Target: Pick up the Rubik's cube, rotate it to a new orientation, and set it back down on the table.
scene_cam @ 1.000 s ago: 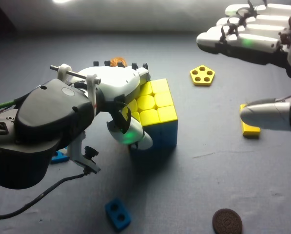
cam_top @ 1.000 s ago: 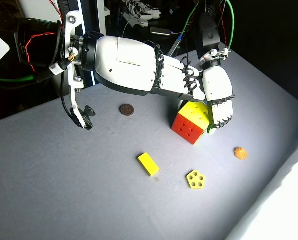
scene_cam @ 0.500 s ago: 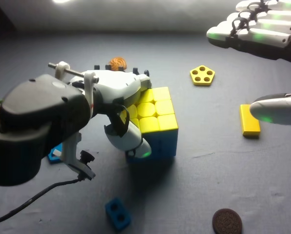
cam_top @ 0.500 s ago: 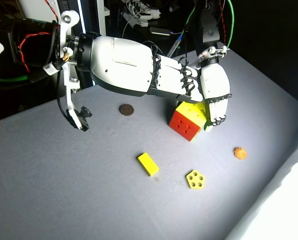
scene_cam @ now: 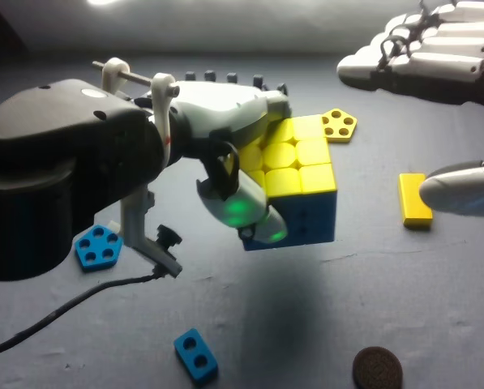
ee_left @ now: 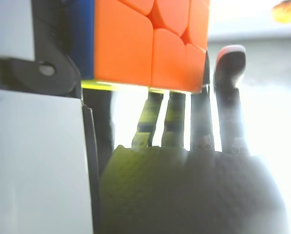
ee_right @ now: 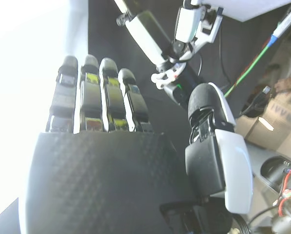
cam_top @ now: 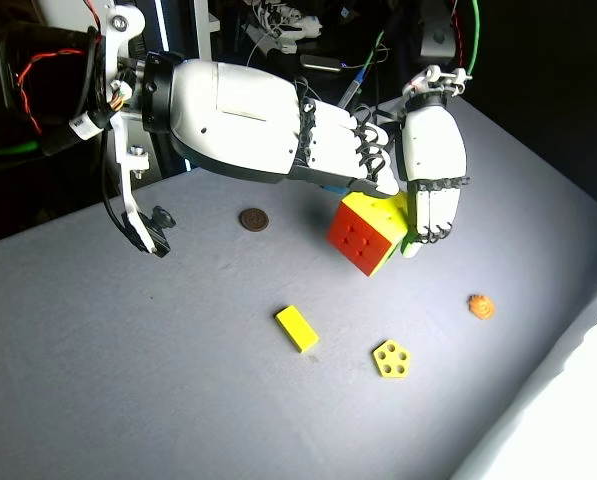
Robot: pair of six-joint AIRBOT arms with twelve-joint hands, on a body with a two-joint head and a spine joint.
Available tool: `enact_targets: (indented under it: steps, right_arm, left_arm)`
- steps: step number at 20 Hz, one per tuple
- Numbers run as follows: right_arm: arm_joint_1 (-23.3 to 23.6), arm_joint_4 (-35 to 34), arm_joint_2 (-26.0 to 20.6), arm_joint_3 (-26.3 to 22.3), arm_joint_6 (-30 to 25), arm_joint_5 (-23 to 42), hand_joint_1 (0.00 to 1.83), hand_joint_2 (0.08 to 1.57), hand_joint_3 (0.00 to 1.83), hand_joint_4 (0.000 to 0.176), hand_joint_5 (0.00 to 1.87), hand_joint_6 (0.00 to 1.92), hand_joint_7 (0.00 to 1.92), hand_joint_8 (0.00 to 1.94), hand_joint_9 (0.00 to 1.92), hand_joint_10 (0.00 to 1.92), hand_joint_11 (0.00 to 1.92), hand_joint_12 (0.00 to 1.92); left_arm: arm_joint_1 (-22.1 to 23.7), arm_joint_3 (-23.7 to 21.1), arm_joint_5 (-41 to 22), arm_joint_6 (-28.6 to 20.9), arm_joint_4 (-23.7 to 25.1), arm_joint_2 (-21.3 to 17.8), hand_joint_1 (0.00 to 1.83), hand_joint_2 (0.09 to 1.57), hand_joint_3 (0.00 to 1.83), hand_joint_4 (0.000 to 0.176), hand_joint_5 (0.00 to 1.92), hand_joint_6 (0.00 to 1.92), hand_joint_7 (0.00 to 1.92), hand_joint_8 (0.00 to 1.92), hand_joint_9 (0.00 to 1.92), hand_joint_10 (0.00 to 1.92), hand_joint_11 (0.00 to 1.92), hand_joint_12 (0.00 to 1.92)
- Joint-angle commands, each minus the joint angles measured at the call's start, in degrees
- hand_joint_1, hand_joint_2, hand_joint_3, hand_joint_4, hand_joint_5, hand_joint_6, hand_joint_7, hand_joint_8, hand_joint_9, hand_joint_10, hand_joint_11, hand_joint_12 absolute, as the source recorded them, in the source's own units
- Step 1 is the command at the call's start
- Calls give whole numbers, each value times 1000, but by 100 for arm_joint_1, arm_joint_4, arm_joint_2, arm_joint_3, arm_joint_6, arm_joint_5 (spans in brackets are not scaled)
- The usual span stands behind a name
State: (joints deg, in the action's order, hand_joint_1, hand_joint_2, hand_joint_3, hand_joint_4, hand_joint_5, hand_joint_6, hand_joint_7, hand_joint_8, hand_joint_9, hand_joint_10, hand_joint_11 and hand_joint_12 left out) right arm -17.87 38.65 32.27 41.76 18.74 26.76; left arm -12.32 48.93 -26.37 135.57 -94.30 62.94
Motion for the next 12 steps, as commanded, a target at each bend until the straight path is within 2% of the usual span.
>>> enact_targets:
  steps: [1,2,4,5,6,7,8,9,10,11,12]
  right_arm:
    - [116,-16,-29,0,-229,258,69,1259,0,0,99,18,238,31,361,125,0,881]
    - [208,226,-28,6,-535,61,73,1263,0,0,129,26,354,64,435,192,0,1105]
    - [248,388,-27,18,-724,-26,78,1256,0,0,168,6,538,49,341,872,0,1472]
    - [256,388,-26,18,-728,-55,99,1252,0,0,150,1,624,87,363,1127,19,1687]
    - [274,387,-24,18,-745,-113,102,1251,0,0,98,0,691,142,396,1333,109,1821]
    - [312,387,-23,18,-852,-238,97,1245,1,0,80,1,663,337,427,1429,191,1864]
    - [344,387,-23,23,-947,-300,97,1251,1,0,47,0,607,615,453,1508,273,1887]
    - [380,387,-23,32,-1022,-313,103,1250,0,0,9,0,562,816,459,1570,281,1914]
    - [403,387,-23,34,-1027,-309,98,1252,1,0,1,0,538,907,451,1596,281,1920]
    - [405,388,-23,34,-1025,-300,115,1244,0,0,7,2,505,962,449,1605,287,1921]
    - [401,425,-23,33,-1025,-297,139,1238,0,0,19,6,490,971,456,1604,301,1921]
  left_arm:
    - [140,-33,40,-32,239,-74,1040,1309,0,0,619,1544,221,1921,368,1921,412,1921]
    - [177,-55,70,-29,238,-83,1044,1306,0,0,623,1539,219,1921,362,1921,414,1921]
    - [244,-89,138,-15,223,-98,1027,1318,1,0,603,1570,234,1921,365,1921,407,1921]
    - [264,-105,156,-13,213,-109,1031,1387,11,0,537,1611,408,1921,353,1921,394,1921]
    - [285,-121,156,-13,204,-120,1020,1345,0,0,578,1601,298,1921,365,1921,398,1921]
    - [310,-130,157,-13,202,-125,1021,1392,5,0,514,1652,448,1876,368,1921,392,1921]
    - [324,-130,171,-13,202,-125,1033,1391,1,0,508,1649,506,1832,384,1921,373,1921]
    - [341,-131,191,-13,202,-128,1025,1397,3,15,492,1682,513,1813,376,1921,358,1921]
    - [357,-141,193,-5,202,-132,1024,1398,3,18,488,1690,514,1807,374,1919,356,1921]
    - [369,-151,195,8,195,-134,1037,1392,0,6,516,1643,511,1822,388,1921,386,1921]
    - [385,-165,195,44,169,-134,1034,1396,1,5,512,1647,504,1833,388,1921,393,1921]
